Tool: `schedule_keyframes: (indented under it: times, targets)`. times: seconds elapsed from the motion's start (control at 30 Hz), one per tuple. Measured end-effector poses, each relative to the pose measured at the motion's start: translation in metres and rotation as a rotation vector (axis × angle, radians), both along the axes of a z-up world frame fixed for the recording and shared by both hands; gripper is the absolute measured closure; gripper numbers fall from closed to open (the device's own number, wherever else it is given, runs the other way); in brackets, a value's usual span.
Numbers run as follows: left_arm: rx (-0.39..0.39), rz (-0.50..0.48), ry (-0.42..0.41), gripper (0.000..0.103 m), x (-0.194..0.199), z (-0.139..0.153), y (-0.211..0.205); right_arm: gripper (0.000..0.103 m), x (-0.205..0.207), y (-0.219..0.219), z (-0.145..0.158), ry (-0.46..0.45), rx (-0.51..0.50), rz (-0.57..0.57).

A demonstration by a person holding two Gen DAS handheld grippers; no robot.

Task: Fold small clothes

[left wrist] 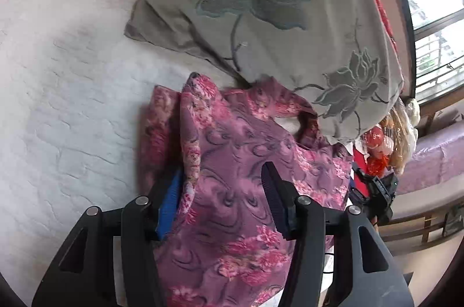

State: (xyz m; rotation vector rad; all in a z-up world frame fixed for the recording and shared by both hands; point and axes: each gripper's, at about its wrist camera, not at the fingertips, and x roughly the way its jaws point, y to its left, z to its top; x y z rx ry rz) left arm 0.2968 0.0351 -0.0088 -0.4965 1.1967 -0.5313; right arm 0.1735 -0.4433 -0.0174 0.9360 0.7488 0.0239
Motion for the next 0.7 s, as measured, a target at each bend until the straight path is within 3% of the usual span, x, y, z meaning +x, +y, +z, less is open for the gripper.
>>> schedule_keyframes:
  times: [0.1, 0.17, 0.2, 0.3, 0.37, 0.4, 0.43, 0.47, 0.57, 0.63, 0.7]
  targets:
    - [-0.057, 0.006, 0.008, 0.048, -0.002, -0.002, 0.008, 0.061, 0.006, 0.013, -0.002, 0.007, -0.016, 0.03]
    - [-0.077, 0.006, 0.022, 0.041, -0.003, -0.005, 0.014, 0.061, 0.008, 0.018, -0.002, 0.004, -0.03, 0.047]
    - [-0.059, -0.004, 0.028, 0.039, -0.003, -0.006, 0.011, 0.061, 0.011, 0.022, -0.001, 0.005, -0.049, 0.059]
    - [0.116, -0.038, -0.007, 0.039, -0.004, -0.007, -0.004, 0.061, 0.022, 0.035, -0.001, 0.036, -0.113, 0.088]
    - [0.211, -0.043, -0.058, 0.049, -0.007, -0.006, -0.013, 0.065, 0.026, 0.039, 0.0, 0.048, -0.138, 0.09]
    - [0.255, -0.05, -0.071, 0.085, -0.007, -0.006, -0.017, 0.073, 0.029, 0.042, 0.0, 0.065, -0.162, 0.09]
    - [0.263, -0.062, -0.067, 0.101, -0.007, -0.007, -0.019, 0.081, 0.031, 0.045, 0.001, 0.072, -0.176, 0.1]
    - [0.256, -0.055, -0.065, 0.101, -0.008, -0.006, -0.018, 0.098, 0.033, 0.048, 0.003, 0.074, -0.205, 0.113]
    - [0.182, 0.027, -0.154, 0.101, -0.019, 0.019, 0.003, 0.098, 0.029, 0.053, 0.02, 0.02, -0.248, 0.126]
    - [0.114, 0.083, -0.214, 0.101, -0.023, 0.038, 0.019, 0.098, 0.018, 0.048, 0.041, -0.079, -0.216, 0.101]
    - [0.086, 0.13, -0.22, 0.101, -0.02, 0.043, 0.03, 0.098, 0.011, 0.038, 0.06, -0.161, -0.197, 0.059]
